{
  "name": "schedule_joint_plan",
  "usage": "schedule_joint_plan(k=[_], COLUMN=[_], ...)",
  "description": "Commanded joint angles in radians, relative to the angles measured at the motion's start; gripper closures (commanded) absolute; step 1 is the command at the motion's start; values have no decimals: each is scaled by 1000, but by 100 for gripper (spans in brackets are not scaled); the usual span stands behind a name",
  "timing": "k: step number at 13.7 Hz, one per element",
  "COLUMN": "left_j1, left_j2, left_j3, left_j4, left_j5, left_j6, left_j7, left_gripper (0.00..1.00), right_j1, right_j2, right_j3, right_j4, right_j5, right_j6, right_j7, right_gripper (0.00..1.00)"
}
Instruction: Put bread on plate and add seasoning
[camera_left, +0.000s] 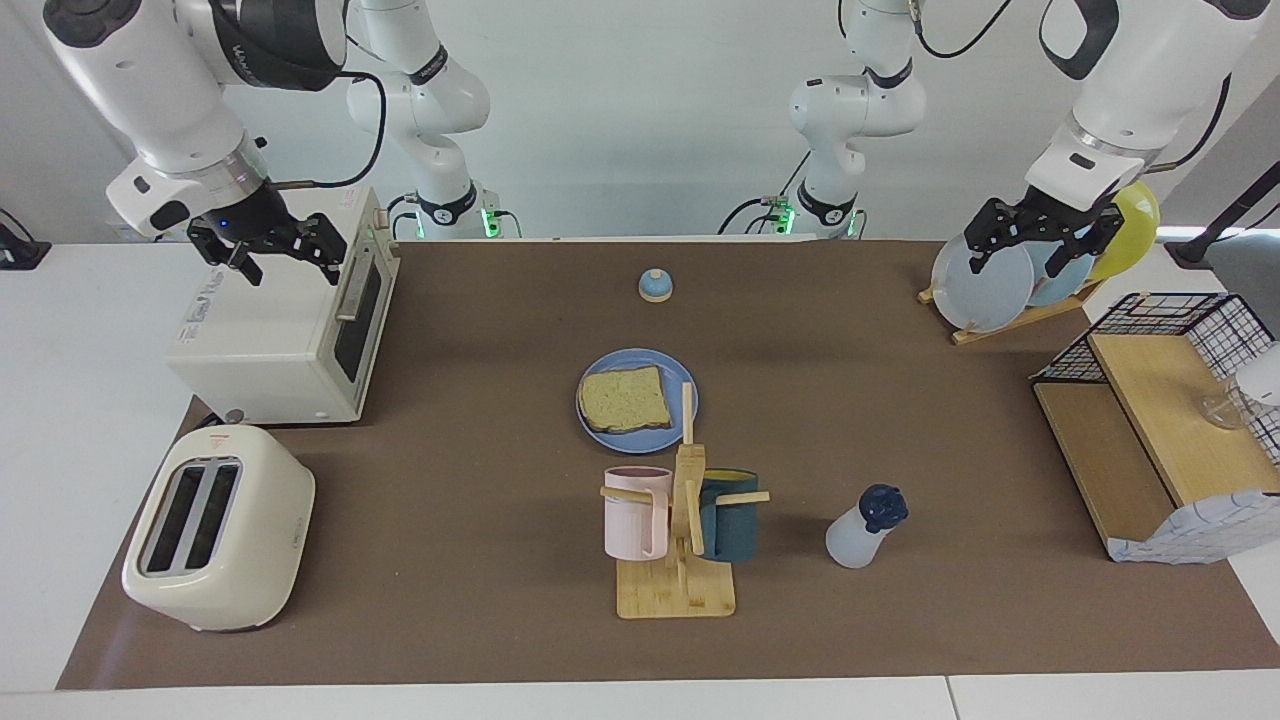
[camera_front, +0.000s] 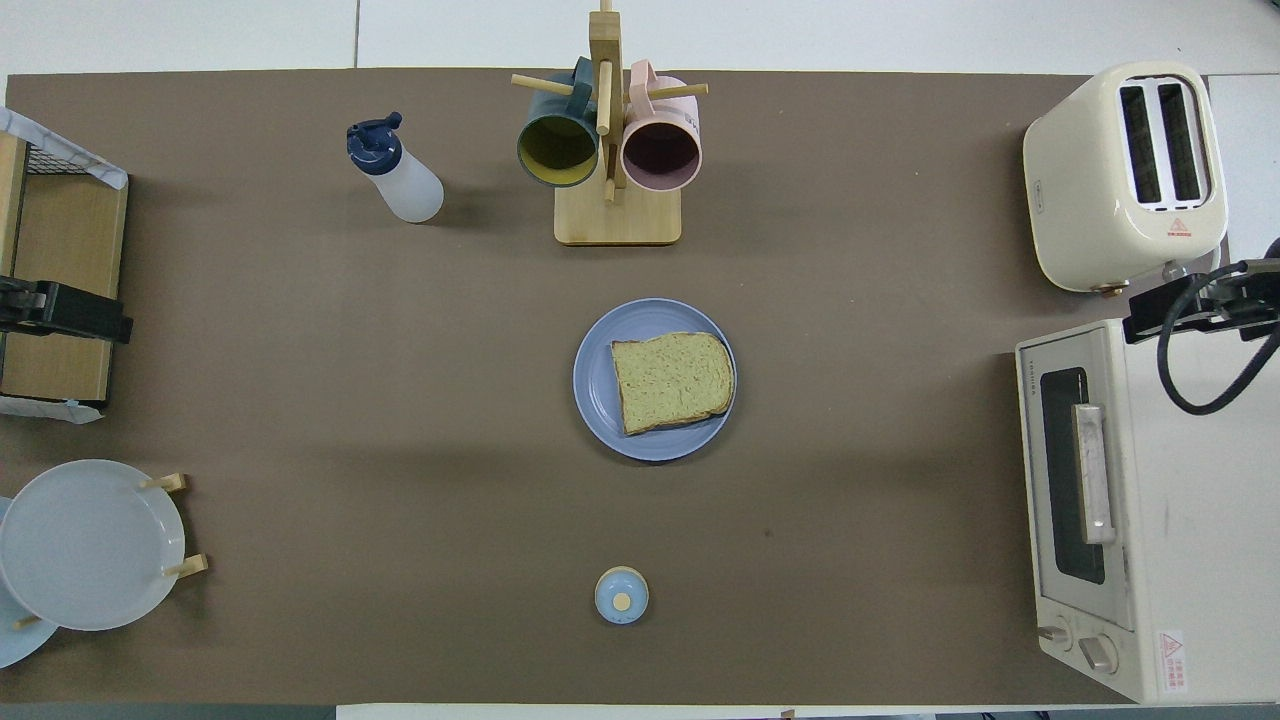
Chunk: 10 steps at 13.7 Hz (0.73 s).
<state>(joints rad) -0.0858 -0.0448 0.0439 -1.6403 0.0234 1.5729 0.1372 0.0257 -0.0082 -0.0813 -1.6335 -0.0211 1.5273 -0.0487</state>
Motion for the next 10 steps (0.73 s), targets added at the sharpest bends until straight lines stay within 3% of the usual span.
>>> schedule_joint_plan(k=[1, 10], left_j1=[-23, -20], left_j2=[-10, -4], left_j3=[24, 13], left_j4=[-19, -7], left_j5=[-22, -22], left_j6=[21, 19], left_j7=[13, 15], left_gripper=[0, 0], right_j1=[3, 3], right_j2=[-19, -19], right_j3=[-11, -11], right_j4=[-20, -20], right_j5=[18, 18], right_j6=[-1, -1], right_j7=[-28, -28], right_gripper=[0, 0])
